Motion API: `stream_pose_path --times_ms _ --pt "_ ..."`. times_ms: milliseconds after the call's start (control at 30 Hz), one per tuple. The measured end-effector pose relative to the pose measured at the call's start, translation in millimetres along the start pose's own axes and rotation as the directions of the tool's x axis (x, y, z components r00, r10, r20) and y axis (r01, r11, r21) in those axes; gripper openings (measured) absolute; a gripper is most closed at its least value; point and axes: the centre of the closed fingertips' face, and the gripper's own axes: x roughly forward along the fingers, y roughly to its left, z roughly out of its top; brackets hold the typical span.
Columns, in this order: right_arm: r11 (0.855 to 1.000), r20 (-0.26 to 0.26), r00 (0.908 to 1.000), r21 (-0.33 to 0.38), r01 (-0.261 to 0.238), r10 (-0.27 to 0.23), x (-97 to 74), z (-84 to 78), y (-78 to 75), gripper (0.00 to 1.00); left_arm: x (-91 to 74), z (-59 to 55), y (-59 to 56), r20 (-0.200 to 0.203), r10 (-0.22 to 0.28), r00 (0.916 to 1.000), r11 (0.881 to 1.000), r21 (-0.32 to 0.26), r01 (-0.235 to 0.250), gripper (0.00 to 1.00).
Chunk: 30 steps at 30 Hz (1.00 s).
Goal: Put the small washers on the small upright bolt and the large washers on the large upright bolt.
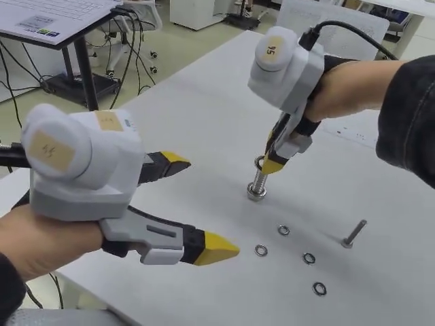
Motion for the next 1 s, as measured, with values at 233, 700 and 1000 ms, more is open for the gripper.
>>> stream_pose_path --times_ms 233,700,1000 --pt "1.000 -0.014 0.9998 0.008 -0.016 0.016 7.6 -3.2 -2.9 0.23 0.1 -3.5 0.9 -0.014 0.004 0.9999 1.000 0.006 -0.004 0.84" --pt "0.999 -0.026 0.9991 0.015 -0.032 0.032 13.1 -7.2 -1.4 0.23 2.1 -7.6 3.4 -0.027 0.002 0.9996 1.000 0.001 -0.002 0.83" --pt "0.999 -0.034 0.9986 0.021 -0.040 0.040 16.5 -9.5 0.2 0.23 3.6 -8.3 4.5 -0.027 0.003 0.9996 1.000 -0.002 -0.003 0.83"
